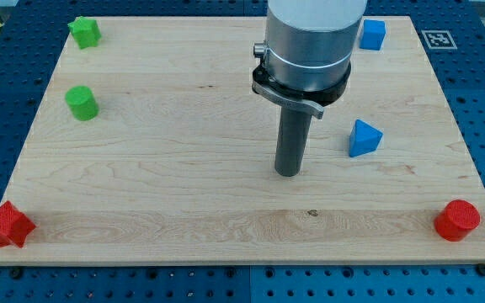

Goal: Point at the green star

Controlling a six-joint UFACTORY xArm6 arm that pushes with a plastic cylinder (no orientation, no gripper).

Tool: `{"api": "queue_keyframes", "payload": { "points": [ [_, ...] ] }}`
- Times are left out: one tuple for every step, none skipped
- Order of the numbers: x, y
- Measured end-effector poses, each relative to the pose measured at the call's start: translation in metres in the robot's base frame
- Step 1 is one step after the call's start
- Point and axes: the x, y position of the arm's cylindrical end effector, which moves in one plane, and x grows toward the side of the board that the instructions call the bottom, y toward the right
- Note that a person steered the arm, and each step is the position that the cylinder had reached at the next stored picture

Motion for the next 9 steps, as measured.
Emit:
{"api": "queue_keyframes", "payload": {
  "points": [
    [0.0,0.0],
    [-0.004,-0.021],
    [-0.033,-0.081],
    [-0.107,-0.098],
    [-0.214,-0.098],
    [-0.281,-0.13],
    [-0.318,-0.179],
    [-0.318,-0.184],
    [-0.319,-0.196]
  ]
}}
